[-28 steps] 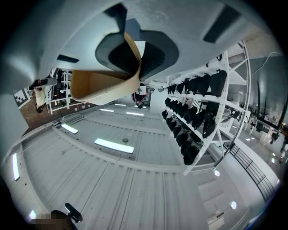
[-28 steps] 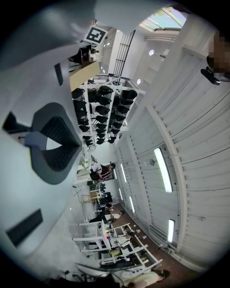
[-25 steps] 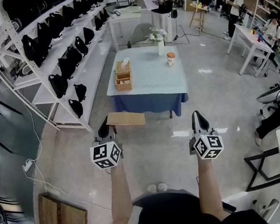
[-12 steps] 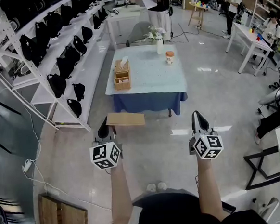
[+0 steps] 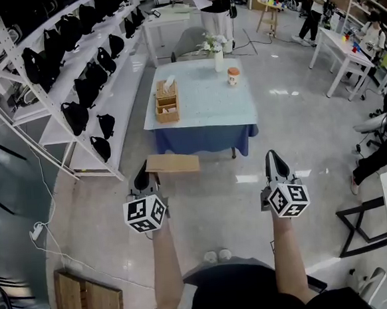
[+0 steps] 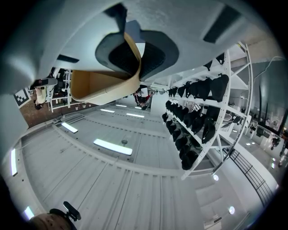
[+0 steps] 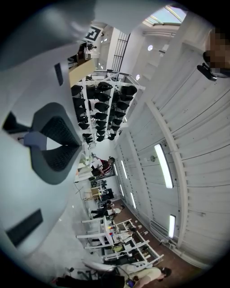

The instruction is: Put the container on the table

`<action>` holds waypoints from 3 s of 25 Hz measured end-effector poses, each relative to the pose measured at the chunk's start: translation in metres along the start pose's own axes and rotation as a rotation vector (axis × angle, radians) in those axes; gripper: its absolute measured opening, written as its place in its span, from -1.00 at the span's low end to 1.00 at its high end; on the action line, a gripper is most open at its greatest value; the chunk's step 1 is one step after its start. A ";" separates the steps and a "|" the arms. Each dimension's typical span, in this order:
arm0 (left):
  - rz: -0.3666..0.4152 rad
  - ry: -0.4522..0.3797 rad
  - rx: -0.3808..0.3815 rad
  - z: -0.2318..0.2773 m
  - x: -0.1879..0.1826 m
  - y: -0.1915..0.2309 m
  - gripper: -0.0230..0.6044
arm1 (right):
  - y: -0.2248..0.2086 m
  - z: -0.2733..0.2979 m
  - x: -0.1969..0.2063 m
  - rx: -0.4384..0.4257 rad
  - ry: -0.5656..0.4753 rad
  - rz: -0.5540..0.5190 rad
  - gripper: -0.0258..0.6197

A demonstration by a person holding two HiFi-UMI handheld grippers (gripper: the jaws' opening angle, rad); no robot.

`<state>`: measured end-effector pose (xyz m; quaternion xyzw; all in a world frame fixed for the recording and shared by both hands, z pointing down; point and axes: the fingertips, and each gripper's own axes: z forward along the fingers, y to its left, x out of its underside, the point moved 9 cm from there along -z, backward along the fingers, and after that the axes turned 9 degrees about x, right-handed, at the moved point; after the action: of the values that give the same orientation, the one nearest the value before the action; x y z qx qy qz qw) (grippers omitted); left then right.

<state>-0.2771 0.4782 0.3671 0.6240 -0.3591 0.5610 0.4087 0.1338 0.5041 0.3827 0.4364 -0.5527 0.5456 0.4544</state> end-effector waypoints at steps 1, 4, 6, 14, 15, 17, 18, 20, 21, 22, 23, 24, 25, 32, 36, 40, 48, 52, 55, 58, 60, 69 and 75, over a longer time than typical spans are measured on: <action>-0.001 -0.001 0.001 0.001 -0.001 0.002 -0.88 | 0.001 0.002 0.000 0.005 0.000 0.001 -0.92; -0.004 -0.007 0.007 0.005 -0.001 0.011 -0.88 | 0.006 0.010 0.000 0.017 0.001 0.008 -0.92; -0.003 -0.006 0.013 0.006 -0.001 0.017 -0.88 | 0.010 0.015 0.002 0.027 0.002 0.013 -0.92; -0.011 0.010 0.036 0.014 0.006 0.036 -0.88 | 0.017 0.023 0.013 0.067 0.021 0.031 -0.92; -0.014 0.013 0.039 0.017 0.008 0.038 -0.88 | 0.015 0.025 0.015 0.072 0.026 0.034 -0.92; -0.019 0.015 0.042 0.024 0.010 0.040 -0.88 | 0.013 0.031 0.016 0.078 0.033 0.036 -0.92; -0.020 0.014 0.043 0.028 0.011 0.042 -0.88 | 0.012 0.035 0.017 0.080 0.035 0.034 -0.92; -0.018 0.016 0.046 0.039 0.012 0.044 -0.88 | 0.011 0.044 0.017 0.083 0.035 0.031 -0.92; -0.018 0.016 0.047 0.045 0.013 0.046 -0.88 | 0.009 0.050 0.018 0.084 0.034 0.033 -0.92; -0.017 0.014 0.047 0.052 0.014 0.048 -0.88 | 0.008 0.057 0.018 0.084 0.032 0.035 -0.92; -0.017 0.011 0.047 0.059 0.014 0.050 -0.88 | 0.006 0.064 0.019 0.083 0.030 0.037 -0.92; -0.015 0.008 0.047 0.068 0.014 0.052 -0.88 | 0.004 0.073 0.020 0.082 0.029 0.040 -0.92; -0.012 0.005 0.047 0.077 0.014 0.055 -0.88 | 0.002 0.083 0.022 0.080 0.028 0.043 -0.92; 0.008 -0.018 0.031 0.175 0.015 0.075 -0.88 | -0.023 0.188 0.028 0.054 0.025 0.060 -0.92; 0.015 0.002 0.016 0.239 0.012 0.085 -0.88 | -0.040 0.261 0.023 0.041 0.038 0.083 -0.92; 0.012 0.023 0.007 0.311 0.010 0.095 -0.88 | -0.054 0.338 0.016 0.029 0.062 0.095 -0.92; -0.014 0.090 0.003 0.469 0.037 0.123 -0.88 | -0.087 0.501 0.024 -0.015 0.153 0.052 -0.92; -0.030 0.103 0.018 0.532 0.053 0.131 -0.88 | -0.101 0.570 0.035 -0.032 0.206 0.045 -0.92; -0.045 0.125 0.028 0.567 0.061 0.137 -0.88 | -0.104 0.605 0.042 -0.042 0.236 0.041 -0.92; -0.052 0.154 0.029 0.589 0.070 0.141 -0.88 | -0.106 0.630 0.050 -0.051 0.262 0.045 -0.92; -0.048 0.171 0.032 0.601 0.074 0.142 -0.88 | -0.109 0.642 0.055 -0.056 0.278 0.048 -0.92; -0.077 0.226 0.068 0.637 0.088 0.141 -0.88 | -0.107 0.665 0.066 -0.066 0.328 0.067 -0.92; -0.108 0.246 0.090 0.644 0.098 0.145 -0.88 | -0.100 0.661 0.075 -0.050 0.348 0.062 -0.92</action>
<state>-0.1350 -0.1681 0.4564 0.5866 -0.2465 0.6261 0.4507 0.1985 -0.1575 0.4821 0.3069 -0.4921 0.6127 0.5369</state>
